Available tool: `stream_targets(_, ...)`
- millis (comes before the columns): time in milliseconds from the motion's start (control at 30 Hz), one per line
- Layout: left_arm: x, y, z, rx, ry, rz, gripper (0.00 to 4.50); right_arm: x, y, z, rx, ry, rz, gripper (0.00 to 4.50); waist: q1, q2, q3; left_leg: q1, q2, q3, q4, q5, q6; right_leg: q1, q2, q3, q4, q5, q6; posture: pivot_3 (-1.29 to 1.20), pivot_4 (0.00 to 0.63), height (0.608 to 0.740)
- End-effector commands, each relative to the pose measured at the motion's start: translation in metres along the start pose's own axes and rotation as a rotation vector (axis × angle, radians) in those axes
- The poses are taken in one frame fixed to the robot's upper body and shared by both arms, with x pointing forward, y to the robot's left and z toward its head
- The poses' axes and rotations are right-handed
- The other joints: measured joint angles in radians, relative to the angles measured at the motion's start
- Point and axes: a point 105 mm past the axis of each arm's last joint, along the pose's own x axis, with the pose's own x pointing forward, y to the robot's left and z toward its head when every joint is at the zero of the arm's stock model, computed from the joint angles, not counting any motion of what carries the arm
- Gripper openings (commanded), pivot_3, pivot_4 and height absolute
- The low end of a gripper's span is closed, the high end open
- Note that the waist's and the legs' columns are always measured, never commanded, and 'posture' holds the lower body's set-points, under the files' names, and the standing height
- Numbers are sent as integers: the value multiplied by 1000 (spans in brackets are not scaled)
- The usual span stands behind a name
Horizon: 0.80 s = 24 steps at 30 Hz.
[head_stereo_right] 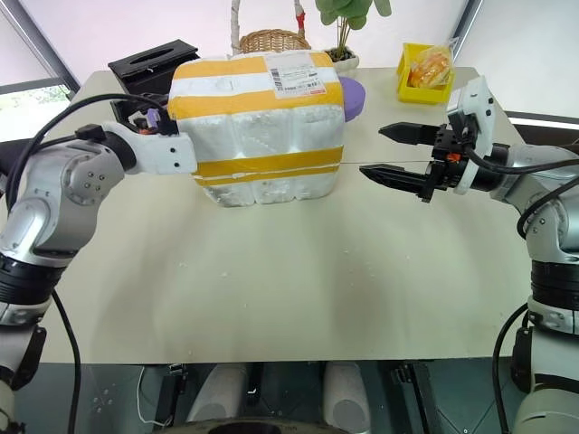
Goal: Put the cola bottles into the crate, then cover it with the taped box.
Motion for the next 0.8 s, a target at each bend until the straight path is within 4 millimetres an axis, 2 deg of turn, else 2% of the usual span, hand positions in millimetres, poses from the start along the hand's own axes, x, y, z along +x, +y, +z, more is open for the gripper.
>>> stream_targets(33,-8,19,7,-1,-16,86,4466,-6,0,13,-55,-26,-15,4500,1,0,0,0,0,0,0,0,0,0,0,0,0,0,0,0,150,740)
stream_targets(233,-26,27,7,-107,-39,114,4466,-6,-2,12,-52,-22,-17,4500,0,0,0,0,0,0,0,0,0,0,0,0,0,0,0,0,150,740)
stream_targets(400,-61,14,-2,-139,-47,67,4466,-9,-6,8,-46,-6,-24,4500,-7,0,0,1,1,0,0,0,0,0,0,0,0,0,0,0,150,740)
stream_targets(500,-77,0,-5,-119,-49,5,4466,-10,-11,5,-42,4,-29,4500,-4,0,0,1,1,0,0,0,0,1,0,0,0,0,0,0,150,740)
stream_targets(533,-82,-5,-10,-167,-44,-20,4466,-10,-12,4,-40,10,-31,4500,-4,0,0,1,1,0,0,0,0,1,0,0,0,0,-1,0,150,740)
stream_targets(633,-94,-12,-35,-443,9,-29,4466,-12,-17,0,-36,32,-33,4500,-1,0,0,2,1,0,0,0,0,2,0,0,-1,0,-1,0,150,740)
stream_targets(700,-103,-12,-51,-796,-26,-26,4466,-17,-21,-4,-39,56,-41,4500,1,0,0,2,1,0,0,0,0,2,0,0,-1,0,-1,0,150,740)
stream_targets(767,-111,-4,-58,-1119,-124,-22,4466,-21,-25,-7,-38,78,-49,4500,1,0,0,2,1,-1,2,0,0,3,0,-1,-1,0,0,0,150,740)
stream_targets(800,-115,-1,-58,-1219,-160,-33,4466,-23,-26,-8,-38,85,-50,4500,0,0,0,1,1,-1,3,0,1,3,0,-1,-1,0,0,0,150,740)
